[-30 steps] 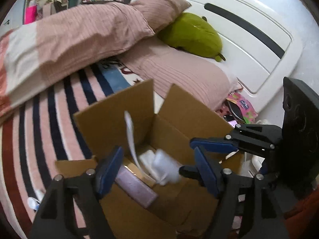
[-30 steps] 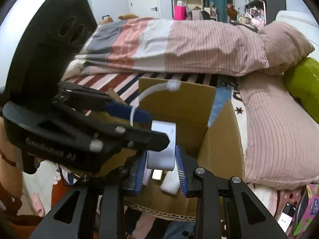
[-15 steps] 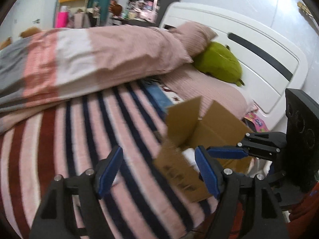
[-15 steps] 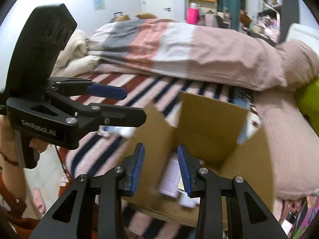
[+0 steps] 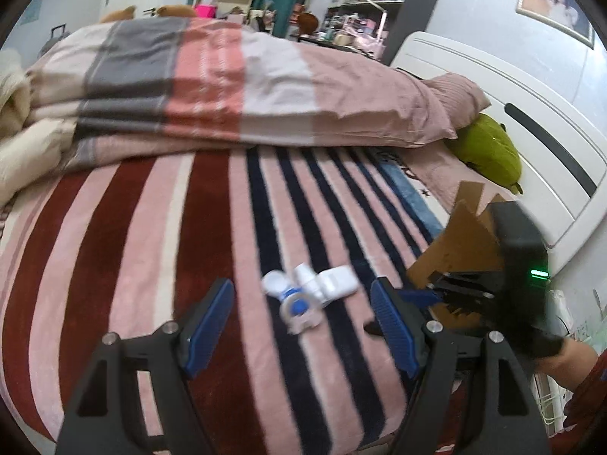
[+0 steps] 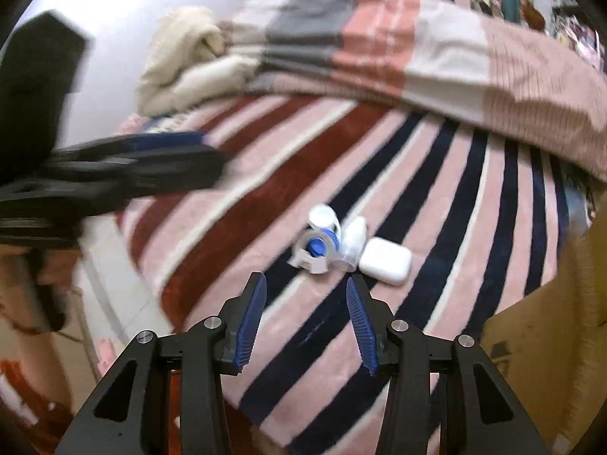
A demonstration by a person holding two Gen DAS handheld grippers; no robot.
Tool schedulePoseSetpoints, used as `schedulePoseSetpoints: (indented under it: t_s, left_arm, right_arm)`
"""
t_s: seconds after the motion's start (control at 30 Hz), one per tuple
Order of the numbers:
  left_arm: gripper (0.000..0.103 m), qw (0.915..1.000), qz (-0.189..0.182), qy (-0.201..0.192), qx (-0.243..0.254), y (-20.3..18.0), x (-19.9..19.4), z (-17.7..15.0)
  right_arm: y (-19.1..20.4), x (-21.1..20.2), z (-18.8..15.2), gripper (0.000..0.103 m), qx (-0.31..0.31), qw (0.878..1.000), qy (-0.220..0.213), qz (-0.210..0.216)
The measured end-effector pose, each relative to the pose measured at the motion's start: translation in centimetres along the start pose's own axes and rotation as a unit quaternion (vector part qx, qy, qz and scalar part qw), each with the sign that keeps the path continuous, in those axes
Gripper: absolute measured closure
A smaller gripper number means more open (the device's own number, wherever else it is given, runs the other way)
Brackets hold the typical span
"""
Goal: Organize rigid objects
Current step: 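Grasp the white earbud case with the right gripper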
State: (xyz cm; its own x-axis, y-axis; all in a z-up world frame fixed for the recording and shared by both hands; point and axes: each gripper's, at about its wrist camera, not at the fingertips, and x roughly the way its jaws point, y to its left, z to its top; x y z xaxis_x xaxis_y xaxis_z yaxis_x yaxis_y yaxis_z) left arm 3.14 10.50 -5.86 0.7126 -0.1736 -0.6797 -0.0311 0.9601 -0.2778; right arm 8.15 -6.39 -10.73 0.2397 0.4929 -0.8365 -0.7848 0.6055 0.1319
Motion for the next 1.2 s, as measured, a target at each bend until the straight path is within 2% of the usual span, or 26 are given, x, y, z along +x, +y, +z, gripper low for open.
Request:
schedulePoseSetpoints:
  t_s: [0.2, 0.23, 0.37, 0.5, 0.53, 0.6, 0.73, 0.83, 1.07, 1.17, 1.2]
  left_arm:
    - [0.031, 0.9998, 0.001, 0.007, -0.019, 2.2, 0.2, -1.5]
    - [0.031, 0.9997, 0.002, 0.009, -0.021, 2.5, 0.4, -1.6]
    - [0.031, 0.9996, 0.0, 0.011, -0.026, 2.9, 0.5, -1.9]
    - [0.031, 0.9996, 0.0, 0.012, -0.026, 2.8, 0.6, -1.8]
    - [0.031, 0.9996, 0.0, 0.013, -0.026, 2.8, 0.7, -1.8]
    - [0.031, 0.9996, 0.0, 0.015, -0.025, 2.6, 0.8, -1.8]
    - [0.031, 0.9995, -0.005, 0.023, -0.019, 1.7, 1.3, -1.7]
    - [0.031, 0.9993, -0.02, 0.029, -0.013, 0.8, 1.8, -1.5]
    - [0.031, 0.9947, -0.097, 0.03, 0.014, -3.8, 2.1, -0.1]
    - [0.04, 0.9919, -0.122, 0.025, 0.028, -5.9, 1.8, 0.8]
    - [0.048, 0.9905, -0.131, 0.026, 0.036, -6.8, 1.8, 1.2]
  right_arm:
    - [-3.2, 6.0, -0.2, 0.063, 0.027, 0.996, 0.028, -0.077]
    - [-3.6, 6.6, -0.2, 0.062, 0.028, 0.996, 0.025, -0.077]
    - [-4.3, 8.0, 0.1, 0.045, 0.018, 0.998, 0.009, -0.064]
    - [-4.1, 9.0, 0.3, 0.045, -0.01, 0.997, 0.002, -0.075]
    - [-4.0, 9.3, 0.4, 0.05, -0.01, 0.997, 0.0, -0.076]
    - [-4.0, 9.0, 0.3, 0.051, -0.007, 0.997, -0.006, -0.08]
    - [-3.1, 7.8, -0.7, 0.051, -0.025, 0.996, -0.013, -0.086]
    - [-2.2, 6.0, -1.2, 0.051, -0.031, 0.997, -0.025, -0.068]
    - [1.3, -1.9, -0.9, 0.052, -0.067, 0.994, -0.088, 0.005]
    - [2.2, -5.1, -0.7, 0.052, -0.087, 0.989, -0.116, 0.013]
    - [2.3, -5.7, -0.8, 0.052, -0.089, 0.988, -0.122, 0.012]
